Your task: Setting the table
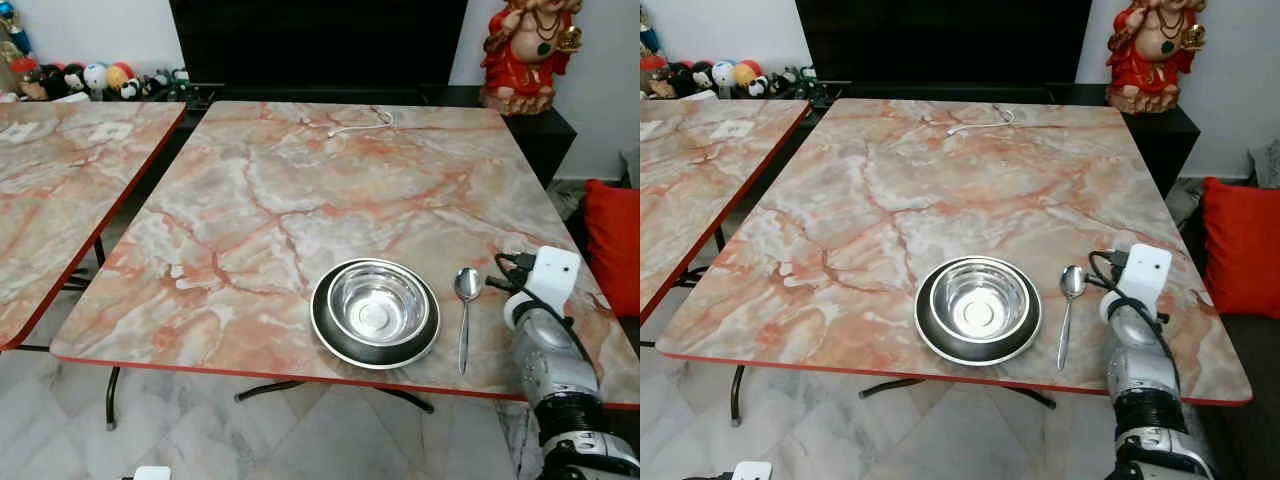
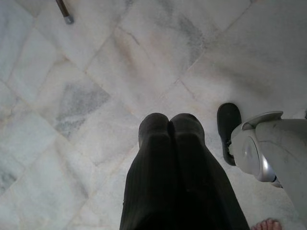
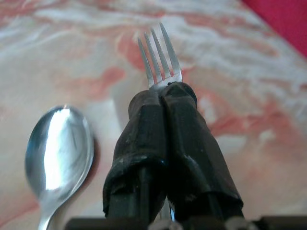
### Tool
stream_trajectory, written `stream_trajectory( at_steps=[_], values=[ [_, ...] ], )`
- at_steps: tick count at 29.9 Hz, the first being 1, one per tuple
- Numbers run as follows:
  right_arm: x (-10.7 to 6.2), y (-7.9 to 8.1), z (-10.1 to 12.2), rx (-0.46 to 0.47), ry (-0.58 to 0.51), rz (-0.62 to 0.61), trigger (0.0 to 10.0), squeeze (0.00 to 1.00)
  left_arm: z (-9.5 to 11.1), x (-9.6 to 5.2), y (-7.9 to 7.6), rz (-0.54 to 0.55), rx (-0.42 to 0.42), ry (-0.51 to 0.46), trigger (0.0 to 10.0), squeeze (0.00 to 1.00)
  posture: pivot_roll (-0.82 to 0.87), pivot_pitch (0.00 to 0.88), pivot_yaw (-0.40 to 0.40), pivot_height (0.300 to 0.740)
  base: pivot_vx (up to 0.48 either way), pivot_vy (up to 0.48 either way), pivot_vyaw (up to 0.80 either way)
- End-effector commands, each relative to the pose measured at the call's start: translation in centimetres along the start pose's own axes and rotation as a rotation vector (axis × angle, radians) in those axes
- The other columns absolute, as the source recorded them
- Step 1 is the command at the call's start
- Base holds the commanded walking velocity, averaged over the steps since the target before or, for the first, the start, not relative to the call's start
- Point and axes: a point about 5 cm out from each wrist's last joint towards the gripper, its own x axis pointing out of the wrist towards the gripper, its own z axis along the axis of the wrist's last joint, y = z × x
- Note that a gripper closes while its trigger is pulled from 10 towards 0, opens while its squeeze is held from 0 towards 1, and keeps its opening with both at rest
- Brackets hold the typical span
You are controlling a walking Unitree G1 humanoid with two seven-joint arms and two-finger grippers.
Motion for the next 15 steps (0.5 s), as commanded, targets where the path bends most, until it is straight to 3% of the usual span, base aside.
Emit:
stream_trajectory(
  at_steps=[1,7,15],
  values=[
    [0.11,0.76,0.27,0.016,-0.006,0.021,10.0,0.0,-0.64,-0.12,-0.14,-0.002,-0.008,0.026,10.0,0.0,-0.03,0.034,0.016,0.74,0.0,0.0,0.0],
    [-0.04,1.22,-0.25,0.028,0.005,0.019,10.0,0.0,-0.59,-0.1,-0.14,-0.001,-0.008,0.026,10.0,0.0,-0.03,0.034,0.016,0.74,0.0,0.0,0.0],
    [-0.27,0.6,-0.63,0.024,0.011,-0.028,10.0,0.0,-0.57,-0.09,-0.13,-0.002,-0.007,0.027,10.0,0.0,-0.03,0.036,0.016,0.74,0.0,0.0,0.0]
  ],
)
